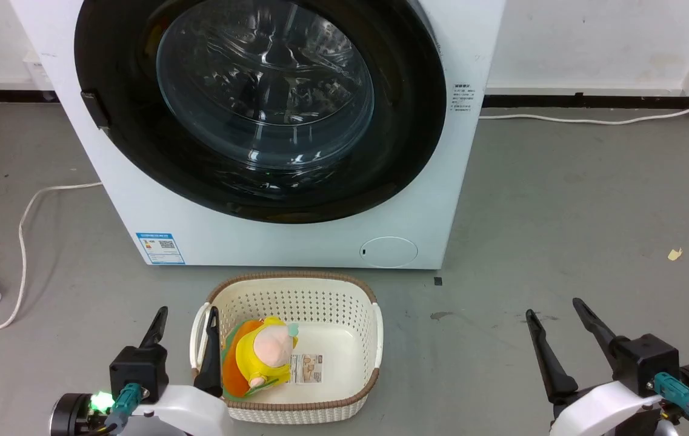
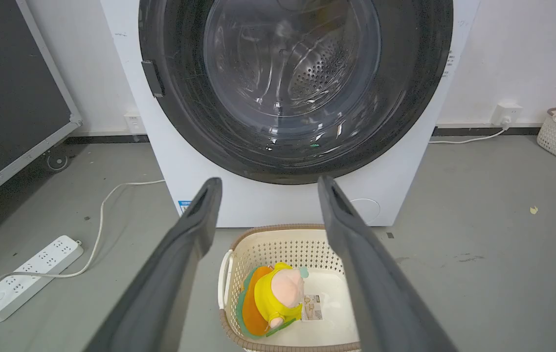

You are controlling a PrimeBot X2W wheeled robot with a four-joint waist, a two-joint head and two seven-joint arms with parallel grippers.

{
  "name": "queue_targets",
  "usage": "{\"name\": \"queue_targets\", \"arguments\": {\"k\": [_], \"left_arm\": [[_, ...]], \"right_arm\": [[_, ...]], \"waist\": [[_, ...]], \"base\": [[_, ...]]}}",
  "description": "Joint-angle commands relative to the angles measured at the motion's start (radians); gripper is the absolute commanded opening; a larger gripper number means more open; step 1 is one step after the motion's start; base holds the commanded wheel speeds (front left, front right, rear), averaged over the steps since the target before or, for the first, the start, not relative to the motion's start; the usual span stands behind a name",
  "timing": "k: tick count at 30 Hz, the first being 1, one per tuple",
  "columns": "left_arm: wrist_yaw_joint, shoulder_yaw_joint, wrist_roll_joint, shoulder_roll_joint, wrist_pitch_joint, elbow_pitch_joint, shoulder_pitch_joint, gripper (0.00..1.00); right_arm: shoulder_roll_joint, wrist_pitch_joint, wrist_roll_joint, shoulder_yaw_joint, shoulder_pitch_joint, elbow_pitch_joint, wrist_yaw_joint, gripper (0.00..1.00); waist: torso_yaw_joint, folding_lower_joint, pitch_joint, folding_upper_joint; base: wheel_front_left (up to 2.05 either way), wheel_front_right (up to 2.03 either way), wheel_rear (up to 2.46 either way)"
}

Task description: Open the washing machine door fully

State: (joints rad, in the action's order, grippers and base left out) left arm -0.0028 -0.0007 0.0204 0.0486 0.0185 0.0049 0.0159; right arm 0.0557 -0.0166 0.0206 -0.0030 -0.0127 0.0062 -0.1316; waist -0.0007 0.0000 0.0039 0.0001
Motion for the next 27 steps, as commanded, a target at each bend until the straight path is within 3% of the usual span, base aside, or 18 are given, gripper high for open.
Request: {"name": "queue_targets", "arguments": {"k": [1, 13, 24, 25, 26, 27], "left_arm": [[0.000, -0.001, 0.005, 0.000, 0.010, 0.000, -0.001, 1.00], [0.002, -0.014, 0.019, 0.000, 0.035, -0.006, -0.021, 1.00], [0.013, -0.034, 0.038, 0.000, 0.058, -0.021, -0.049, 1.00], [0.014, -0.036, 0.040, 0.000, 0.060, -0.022, -0.051, 1.00], [0.015, -0.038, 0.042, 0.000, 0.062, -0.023, -0.053, 1.00], [0.016, -0.039, 0.044, 0.001, 0.064, -0.023, -0.055, 1.00]], "right_arm": [[-0.001, -0.012, 0.011, -0.001, 0.004, 0.000, 0.000, 1.00], [0.003, -0.037, 0.058, -0.008, 0.056, 0.020, 0.000, 1.00], [0.053, -0.032, 0.184, -0.021, 0.167, 0.041, 0.000, 1.00], [0.057, -0.028, 0.199, -0.024, 0.178, 0.044, 0.000, 0.91], [0.062, -0.026, 0.213, -0.027, 0.189, 0.048, 0.000, 0.11], [0.065, -0.023, 0.226, -0.030, 0.200, 0.052, 0.000, 0.00]], "waist": [[0.001, 0.0000, 0.002, -0.0001], [0.017, 0.0000, 0.041, -0.0001], [0.053, 0.0000, 0.092, -0.0001], [0.057, 0.0000, 0.096, -0.0001], [0.060, 0.0000, 0.100, -0.0001], [0.064, 0.0000, 0.103, -0.0001]], "base": [[0.00, 0.00, 0.00], [0.00, 0.00, 0.00], [0.00, 0.00, 0.00], [0.00, 0.00, 0.00], [0.00, 0.00, 0.00], [0.00, 0.00, 0.00]]}}
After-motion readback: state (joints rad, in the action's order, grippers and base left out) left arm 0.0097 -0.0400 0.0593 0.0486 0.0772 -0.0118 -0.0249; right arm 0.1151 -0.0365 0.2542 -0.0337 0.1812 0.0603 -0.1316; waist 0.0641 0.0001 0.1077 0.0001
